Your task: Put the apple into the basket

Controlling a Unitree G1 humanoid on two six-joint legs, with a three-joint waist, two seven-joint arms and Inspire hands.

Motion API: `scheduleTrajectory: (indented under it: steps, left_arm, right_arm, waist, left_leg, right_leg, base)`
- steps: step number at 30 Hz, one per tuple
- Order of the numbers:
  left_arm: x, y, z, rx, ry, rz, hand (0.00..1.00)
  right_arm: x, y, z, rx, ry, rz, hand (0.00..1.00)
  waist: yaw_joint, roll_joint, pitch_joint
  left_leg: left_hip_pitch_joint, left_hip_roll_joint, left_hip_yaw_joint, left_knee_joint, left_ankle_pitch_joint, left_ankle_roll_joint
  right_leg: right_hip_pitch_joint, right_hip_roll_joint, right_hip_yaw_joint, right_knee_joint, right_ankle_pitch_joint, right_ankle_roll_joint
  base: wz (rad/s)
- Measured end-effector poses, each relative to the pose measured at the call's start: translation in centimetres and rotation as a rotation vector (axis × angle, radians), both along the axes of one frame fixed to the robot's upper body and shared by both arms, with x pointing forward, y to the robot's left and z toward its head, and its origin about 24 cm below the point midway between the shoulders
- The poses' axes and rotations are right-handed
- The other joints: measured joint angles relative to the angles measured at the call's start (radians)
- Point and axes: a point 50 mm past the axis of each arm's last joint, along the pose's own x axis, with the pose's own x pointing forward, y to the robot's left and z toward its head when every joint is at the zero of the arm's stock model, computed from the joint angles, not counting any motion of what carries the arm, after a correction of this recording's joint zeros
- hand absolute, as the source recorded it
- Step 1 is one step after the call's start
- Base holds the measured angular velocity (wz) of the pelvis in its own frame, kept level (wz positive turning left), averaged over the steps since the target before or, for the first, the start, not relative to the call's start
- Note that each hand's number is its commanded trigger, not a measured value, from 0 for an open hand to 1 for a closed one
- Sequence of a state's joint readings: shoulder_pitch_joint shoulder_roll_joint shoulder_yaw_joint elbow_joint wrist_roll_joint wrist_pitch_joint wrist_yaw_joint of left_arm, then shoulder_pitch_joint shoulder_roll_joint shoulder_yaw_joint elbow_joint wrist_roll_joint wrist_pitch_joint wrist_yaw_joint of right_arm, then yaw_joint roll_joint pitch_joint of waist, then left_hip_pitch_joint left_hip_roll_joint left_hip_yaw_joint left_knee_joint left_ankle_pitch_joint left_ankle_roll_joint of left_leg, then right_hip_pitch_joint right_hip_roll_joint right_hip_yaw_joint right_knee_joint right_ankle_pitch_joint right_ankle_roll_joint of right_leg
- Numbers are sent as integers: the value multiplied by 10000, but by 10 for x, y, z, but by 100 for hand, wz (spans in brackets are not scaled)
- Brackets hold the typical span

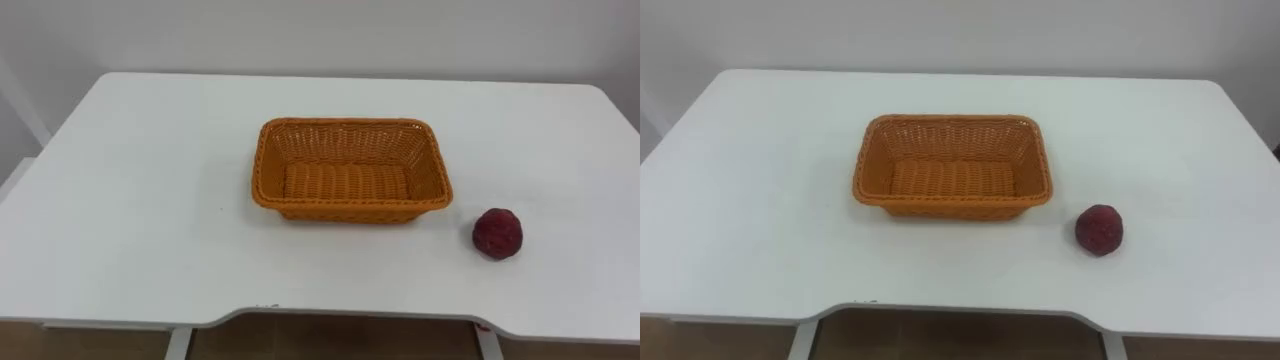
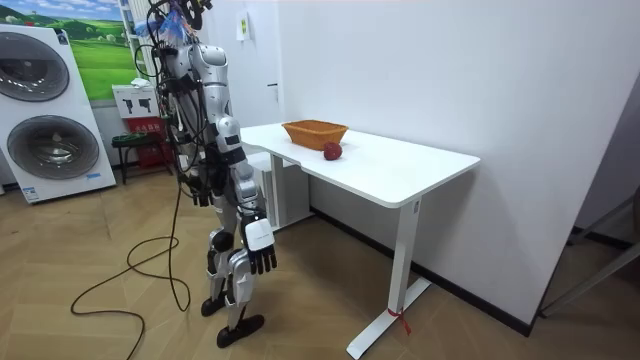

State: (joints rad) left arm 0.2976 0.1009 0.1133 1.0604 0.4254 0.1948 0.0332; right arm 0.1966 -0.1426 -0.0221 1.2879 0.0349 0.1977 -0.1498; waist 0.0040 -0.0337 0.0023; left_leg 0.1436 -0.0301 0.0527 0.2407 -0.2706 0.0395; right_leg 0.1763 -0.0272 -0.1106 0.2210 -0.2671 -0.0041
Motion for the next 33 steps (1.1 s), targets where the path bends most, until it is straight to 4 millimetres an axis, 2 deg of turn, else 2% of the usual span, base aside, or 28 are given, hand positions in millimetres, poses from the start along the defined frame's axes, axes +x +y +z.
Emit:
scheduleTrajectory:
  steps: [4, 8, 10, 12, 13, 15, 17, 18, 20, 21, 25, 30, 33]
  left_arm:
    - [0, 0, 0, -2, -2, 2, 0]
    - [3, -1, 0, 44, -81, 2, 0]
    - [2, 0, 0, 70, -82, 19, 0]
    - [0, 2, 1, 136, -95, 315, 0]
    - [0, 3, 1, 182, -137, 453, 0]
    - [-3, 6, 2, 500, -256, 850, 0]
    - [-5, 10, 3, 726, -415, 1145, 0]
    - [-6, 12, 4, 890, -485, 1231, 0]
    - [-5, 15, 5, 1040, -648, 1345, 0]
    - [-4, 17, 6, 1114, -801, 1390, 0]
    - [-5, 19, 8, 1262, -1058, 1701, 0]
    - [-3, 30, 11, 1501, -1311, 1565, 0]
    - [-2, 31, 12, 1514, -1403, 1530, 0]
  right_arm:
    - [-1, 1, 0, 21, 3, -207, 0]
    - [-1, 2, 0, -41, -392, -1793, 0]
    - [-2, 2, 0, -176, -793, -3677, 0]
    - [-2, 1, 0, -410, -1525, -6766, 0]
    - [-1, 1, 0, -471, -1776, -7703, 0]
    - [9, -5, 2, -709, -2970, -11300, 0]
    - [12, -12, 4, -1053, -3644, -13770, 0]
    - [17, -17, 6, -1255, -4078, -14950, 0]
    - [23, -24, 8, -1557, -4581, -16120, 0]
    - [28, -29, 11, -1671, -4895, -16621, 0]
    - [44, -43, 19, -2000, -5758, -17627, 0]
    - [66, -69, 38, -2976, -6730, -18493, 0]
    - [80, -83, 51, -3546, -7291, -18801, 0]
  waist:
    - [31, 3, 2]
    - [-6, 14, 8]
    - [-25, 29, 15]
    - [-67, 29, 16]
    - [-106, 30, 16]
    - [-380, 44, 14]
    - [-573, 45, 13]
    - [-605, 54, 7]
    - [-736, 40, 0]
    - [-826, 25, -5]
    - [-819, -37, -46]
    - [-881, -164, -11]
    - [-885, -146, -22]
  left_leg:
    - [11, 5, 19, -8, 0, 0]
    - [6, 12, 18, -23, -1, 0]
    - [-3, 14, 11, -29, -1, -1]
    - [-7, 15, 58, -28, -1, -2]
    - [-12, 15, 70, -28, -1, -2]
    - [-47, 8, 71, -18, -2, -1]
    - [-94, 5, 66, 13, -7, 5]
    - [-92, 5, 85, 26, -8, 7]
    - [-95, 5, 96, 43, -9, 9]
    - [-100, 9, 107, 38, -9, 9]
    - [-87, 36, 296, 15, -8, 9]
    - [-151, 31, 295, -13, -8, 11]
    - [-272, 25, 297, -11, -8, 11]
  right_leg:
    - [0, 8, 31, 22, 0, 0]
    - [2, 9, 17, -1, 0, 0]
    - [9, 20, 33, -12, 1, 0]
    - [11, 24, 28, 0, 2, 0]
    - [9, 24, 24, 0, 2, 0]
    - [-19, 25, 44, -2, 1, 0]
    - [-46, 21, 27, -3, 1, 1]
    - [-43, 21, 42, 2, 1, 1]
    - [-44, 19, 48, 9, 1, 2]
    - [-62, 20, 54, 22, 0, 2]
    - [-176, 47, 281, 104, 1, 2]
    - [-232, 66, 304, -1, 1, 19]
    - [-336, 77, 377, 50, 15, 33]
  base:
    - [0]
    - [0]
    - [0]
    - [0]
    - [0]
    - [0]
    - [0]
    - [0]
    - [0]
    - [0]
    - [-14]
    - [-1]
    - [0]
